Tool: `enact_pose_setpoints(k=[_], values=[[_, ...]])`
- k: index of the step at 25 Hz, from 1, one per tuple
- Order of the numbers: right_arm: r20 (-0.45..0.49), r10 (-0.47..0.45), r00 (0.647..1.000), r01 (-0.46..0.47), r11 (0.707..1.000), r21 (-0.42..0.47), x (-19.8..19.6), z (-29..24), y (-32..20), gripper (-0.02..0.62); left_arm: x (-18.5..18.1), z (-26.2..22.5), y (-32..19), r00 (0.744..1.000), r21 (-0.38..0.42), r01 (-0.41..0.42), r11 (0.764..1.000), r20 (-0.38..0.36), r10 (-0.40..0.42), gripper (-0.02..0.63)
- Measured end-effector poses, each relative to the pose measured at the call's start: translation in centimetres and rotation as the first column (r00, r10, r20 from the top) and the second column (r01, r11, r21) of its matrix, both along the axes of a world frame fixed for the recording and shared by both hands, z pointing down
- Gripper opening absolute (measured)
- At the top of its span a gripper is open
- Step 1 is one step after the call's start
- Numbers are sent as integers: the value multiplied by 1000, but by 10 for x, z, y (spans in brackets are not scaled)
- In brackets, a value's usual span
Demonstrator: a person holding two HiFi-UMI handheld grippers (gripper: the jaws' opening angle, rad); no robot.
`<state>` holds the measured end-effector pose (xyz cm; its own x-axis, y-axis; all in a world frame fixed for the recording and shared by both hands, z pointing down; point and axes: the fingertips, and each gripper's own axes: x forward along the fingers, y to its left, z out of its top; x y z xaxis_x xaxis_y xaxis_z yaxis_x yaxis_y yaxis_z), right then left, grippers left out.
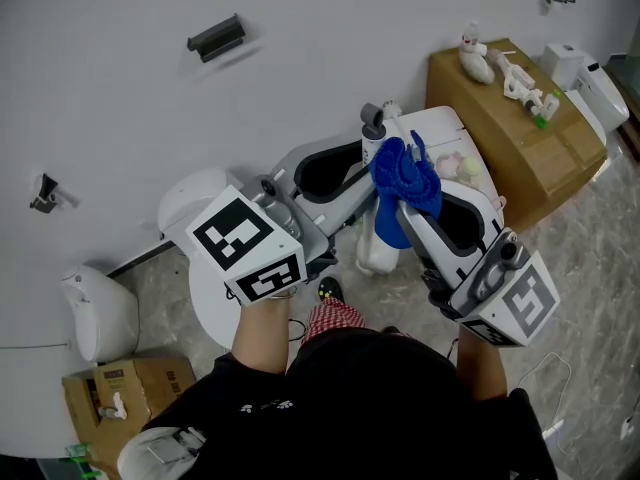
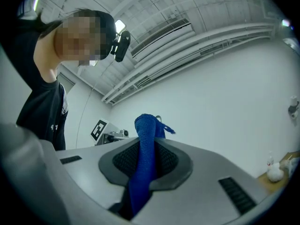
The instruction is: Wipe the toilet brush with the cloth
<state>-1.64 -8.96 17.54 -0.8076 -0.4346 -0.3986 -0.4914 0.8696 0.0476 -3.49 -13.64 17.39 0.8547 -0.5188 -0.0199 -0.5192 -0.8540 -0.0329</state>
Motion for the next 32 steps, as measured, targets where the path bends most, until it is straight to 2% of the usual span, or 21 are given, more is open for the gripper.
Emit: enact_pose_setpoints(k=[22, 25, 32], values=[[-19, -7, 1000, 5, 996, -94, -9, 37, -10, 64, -4, 8, -5, 999, -20, 36, 999, -7, -36, 101], [0, -19, 1000, 19, 994, -105, -11, 36, -11, 63, -5, 9, -6, 999, -26, 43, 999, -13, -44, 101], [-8, -27, 1000, 26, 990, -138, -17, 48, -16, 64, -4, 8, -6, 999, -30, 24, 999, -34, -25, 101]])
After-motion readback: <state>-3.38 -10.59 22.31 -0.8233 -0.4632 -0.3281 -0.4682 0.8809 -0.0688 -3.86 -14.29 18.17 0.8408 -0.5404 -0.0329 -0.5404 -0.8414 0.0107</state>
